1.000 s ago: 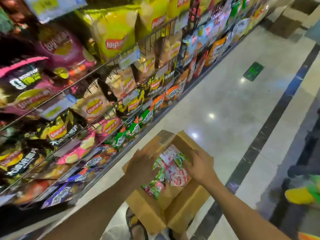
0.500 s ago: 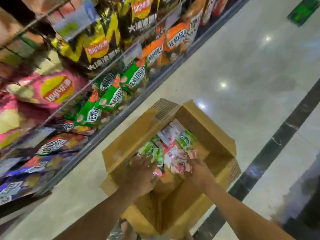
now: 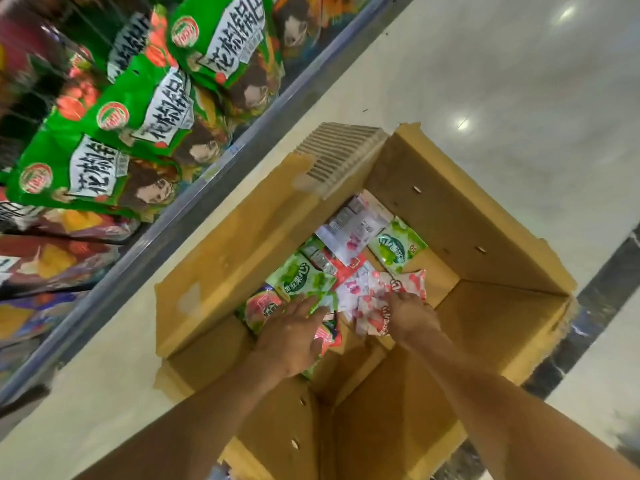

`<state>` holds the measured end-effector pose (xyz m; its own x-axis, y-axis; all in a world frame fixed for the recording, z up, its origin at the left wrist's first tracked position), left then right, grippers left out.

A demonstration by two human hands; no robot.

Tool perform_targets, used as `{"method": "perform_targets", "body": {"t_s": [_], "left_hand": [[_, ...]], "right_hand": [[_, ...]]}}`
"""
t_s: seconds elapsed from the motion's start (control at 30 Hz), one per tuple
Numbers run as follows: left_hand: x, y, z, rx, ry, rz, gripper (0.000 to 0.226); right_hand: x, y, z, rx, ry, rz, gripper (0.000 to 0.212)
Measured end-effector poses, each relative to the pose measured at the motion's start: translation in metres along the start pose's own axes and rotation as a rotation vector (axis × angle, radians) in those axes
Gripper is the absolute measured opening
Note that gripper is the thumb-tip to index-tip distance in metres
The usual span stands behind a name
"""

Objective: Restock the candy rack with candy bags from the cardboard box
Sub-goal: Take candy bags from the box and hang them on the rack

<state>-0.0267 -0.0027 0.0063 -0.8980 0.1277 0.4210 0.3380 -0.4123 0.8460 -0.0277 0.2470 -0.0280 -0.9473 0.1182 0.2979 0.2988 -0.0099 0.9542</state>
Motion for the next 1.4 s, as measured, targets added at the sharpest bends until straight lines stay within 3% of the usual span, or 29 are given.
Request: {"method": "perform_targets", "body": {"t_s": [0.17, 0.3, 0.4, 0.57, 0.7, 0.83, 0.97, 1.07, 1.13, 1.2, 1.4], "left_hand": [[-0.007, -0.012, -0.008, 0.003, 0.228, -0.038, 0.065], [0.005, -0.001, -0.001, -0.015, 0.502, -0.019, 0.059], [0.018, 0.012, 0.005, 0.006, 0.757, -0.002, 0.056], [0.044, 0.032, 0.020, 0.071, 1.123, 0.057, 0.063], [0.062, 0.049, 0.035, 0.037, 1.377, 0.002, 0.061], [0.056, 0.051, 0.036, 0.013, 1.566, -0.075, 0.051], [0.039, 0.040, 0.024, 0.113, 1.503, 0.004, 0.031], [0.024, 0.032, 0.010, 0.160, 1.506, 0.069, 0.022], [0.016, 0.027, 0.003, 0.151, 1.528, 0.107, 0.020], [0.010, 0.020, -0.002, 0.151, 1.544, 0.128, 0.014], [-0.001, 0.003, -0.011, 0.115, 1.621, 0.161, 0.016]], "right_hand": [[-0.008, -0.021, 0.005, -0.035, 0.200, 0.037, 0.052], [-0.006, -0.015, 0.012, 0.030, 0.140, 0.056, 0.040], [0.008, 0.000, 0.014, 0.078, -0.046, 0.088, 0.026], [0.045, 0.044, 0.003, 0.296, -0.638, 0.117, 0.018], [0.071, 0.097, -0.018, 0.475, -1.129, -0.182, 0.008], [0.070, 0.115, -0.030, 0.478, -1.226, -0.404, 0.011], [0.057, 0.082, -0.033, 0.310, -1.091, -0.289, 0.016], [0.041, 0.038, -0.011, 0.195, -0.544, -0.173, 0.049], [0.032, 0.010, 0.007, 0.139, -0.271, -0.099, 0.048], [0.029, -0.012, 0.018, 0.098, -0.144, -0.009, 0.040], [0.020, -0.048, 0.026, 0.042, 0.129, 0.051, 0.071]]}}
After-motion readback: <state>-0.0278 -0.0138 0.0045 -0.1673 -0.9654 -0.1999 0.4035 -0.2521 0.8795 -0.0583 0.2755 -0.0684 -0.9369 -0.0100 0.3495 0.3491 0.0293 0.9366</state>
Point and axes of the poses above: each hand's wrist, its own y-axis away from the middle knuckle, its own x-axis out of the back of the hand, z = x × y, the point moved 1 cm from there along -y, towards the middle knuckle, and after that the axes turned 13 degrees about -z, right-handed, at the moved point
